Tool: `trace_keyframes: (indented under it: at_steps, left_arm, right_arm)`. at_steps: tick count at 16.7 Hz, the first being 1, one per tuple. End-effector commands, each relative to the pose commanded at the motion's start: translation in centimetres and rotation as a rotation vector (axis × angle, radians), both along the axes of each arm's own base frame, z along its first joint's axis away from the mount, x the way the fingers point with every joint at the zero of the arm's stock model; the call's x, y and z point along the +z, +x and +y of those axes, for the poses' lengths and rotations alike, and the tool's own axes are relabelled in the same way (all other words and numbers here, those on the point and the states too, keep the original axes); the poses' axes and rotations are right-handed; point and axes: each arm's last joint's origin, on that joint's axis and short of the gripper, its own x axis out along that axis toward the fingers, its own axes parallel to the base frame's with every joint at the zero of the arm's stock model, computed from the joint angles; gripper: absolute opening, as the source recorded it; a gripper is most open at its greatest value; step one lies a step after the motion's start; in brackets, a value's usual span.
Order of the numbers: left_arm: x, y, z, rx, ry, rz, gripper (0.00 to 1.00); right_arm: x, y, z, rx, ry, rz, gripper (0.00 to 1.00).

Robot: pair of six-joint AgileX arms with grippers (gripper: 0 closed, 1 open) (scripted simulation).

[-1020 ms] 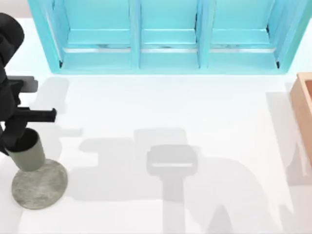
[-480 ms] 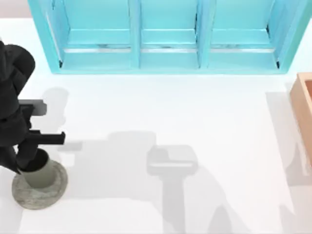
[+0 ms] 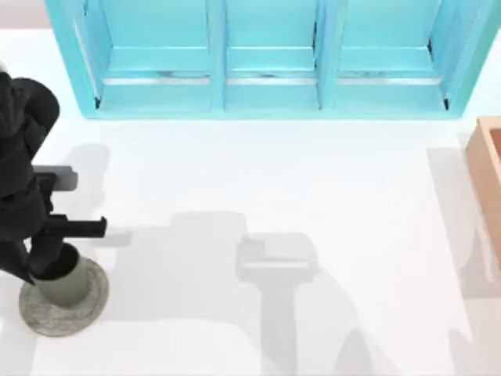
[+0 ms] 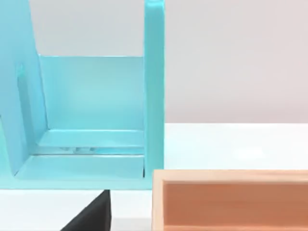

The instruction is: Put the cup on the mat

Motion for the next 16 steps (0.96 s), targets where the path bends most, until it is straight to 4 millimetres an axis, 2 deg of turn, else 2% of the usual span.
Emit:
trace_keyframes:
  at_steps: [10,16]
  left_arm:
    - [0.0,0.0,0.0,0.0,0.0,0.0,0.98]
    - [0.0,0.0,0.0,0.0,0.0,0.0,1.0]
  right_arm:
    - [0.0,0.0,0.0,0.0,0.0,0.0,1.0]
    - [0.0,0.0,0.0,0.0,0.0,0.0,1.0]
